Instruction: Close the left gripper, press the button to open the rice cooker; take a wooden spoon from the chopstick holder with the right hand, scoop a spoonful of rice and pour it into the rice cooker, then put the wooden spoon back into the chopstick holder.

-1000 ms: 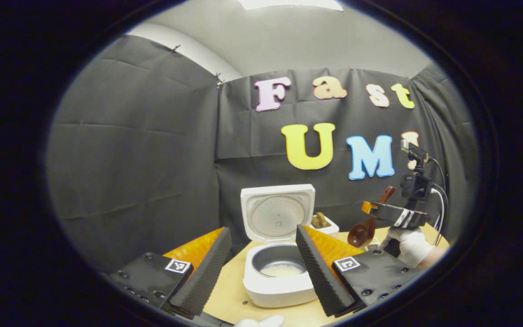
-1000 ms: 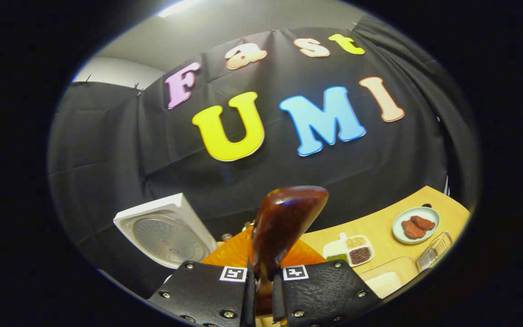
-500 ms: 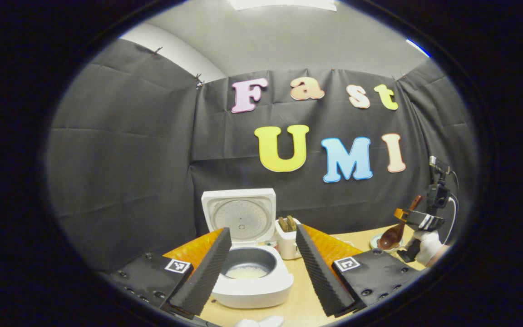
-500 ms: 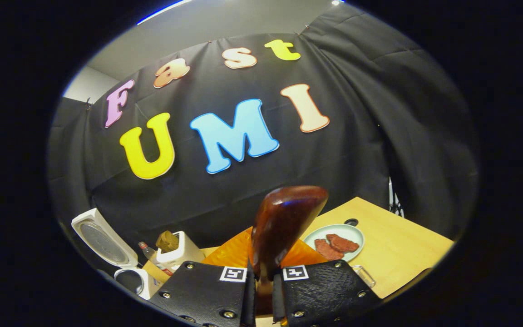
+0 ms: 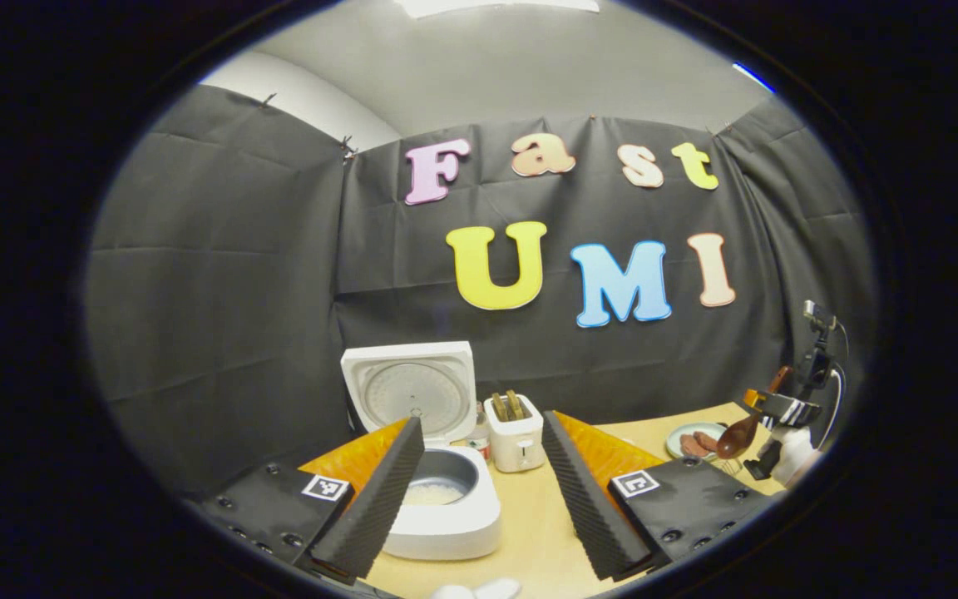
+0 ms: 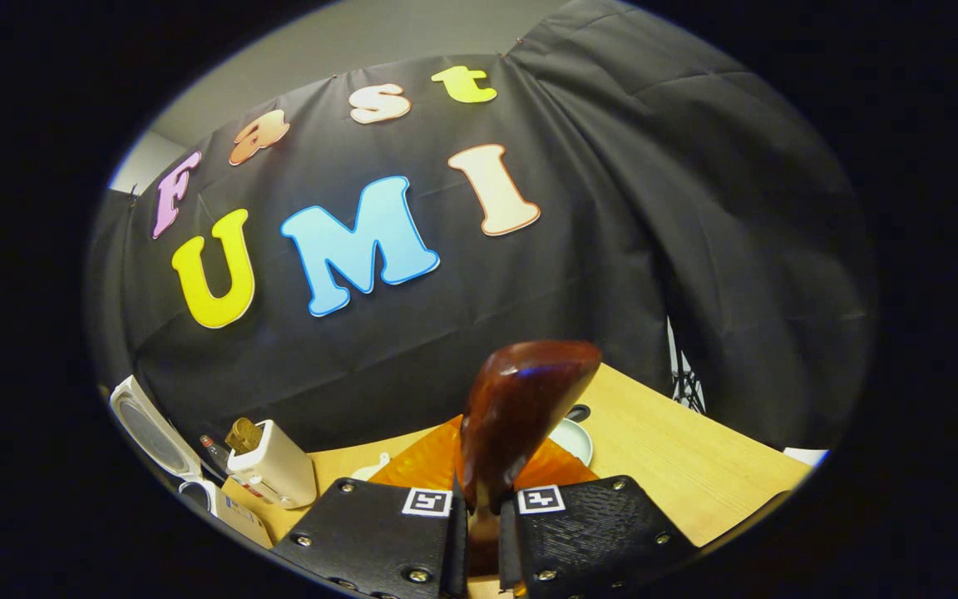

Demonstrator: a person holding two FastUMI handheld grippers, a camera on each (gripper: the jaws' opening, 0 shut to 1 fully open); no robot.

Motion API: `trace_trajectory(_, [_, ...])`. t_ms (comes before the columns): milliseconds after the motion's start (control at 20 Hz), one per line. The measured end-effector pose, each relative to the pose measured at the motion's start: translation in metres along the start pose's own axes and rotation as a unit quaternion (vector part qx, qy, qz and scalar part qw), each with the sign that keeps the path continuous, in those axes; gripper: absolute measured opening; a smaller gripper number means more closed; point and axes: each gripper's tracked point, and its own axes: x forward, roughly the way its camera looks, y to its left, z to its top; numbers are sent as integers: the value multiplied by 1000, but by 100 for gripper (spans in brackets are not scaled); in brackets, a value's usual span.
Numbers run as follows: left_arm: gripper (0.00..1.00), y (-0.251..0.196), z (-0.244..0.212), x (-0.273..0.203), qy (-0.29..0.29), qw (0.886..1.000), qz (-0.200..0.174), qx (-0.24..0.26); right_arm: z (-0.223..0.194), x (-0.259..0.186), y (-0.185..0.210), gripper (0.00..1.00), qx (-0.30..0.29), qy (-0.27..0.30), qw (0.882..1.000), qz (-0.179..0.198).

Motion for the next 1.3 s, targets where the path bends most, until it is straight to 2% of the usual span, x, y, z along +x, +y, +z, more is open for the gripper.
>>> trace_trajectory(300, [100, -23, -13, 1, 13, 1000, 1, -6, -37, 18, -32, 14, 5, 29, 1000, -5])
trace_trajectory(750, [100, -40, -19, -7, 17, 1000, 0, 23, -111, 37, -54, 15, -3, 90, 996, -12])
trace_trajectory(1000, [100, -42, -16, -9, 15, 1000, -4, 25, -106, 31, -62, 17, -12, 88, 996, -25])
trace_trajectory(1050, [99, -40, -14, -10, 13, 1000, -4, 25, -100, 28, -68, 21, -22, 81, 996, -35])
trace_trajectory(1100, [98, -39, -10, -10, 11, 1000, -6, 25, -92, 25, -74, 33, -31, 74, 996, -42])
trace_trajectory(1150, [98, -38, -9, -11, 9, 1000, -4, 26, -88, 22, -75, 47, -39, 73, 996, -45])
trace_trajectory(1300, [99, -32, -5, -12, 6, 1000, -7, 18, -69, 1, -88, 97, -66, 68, 993, -68])
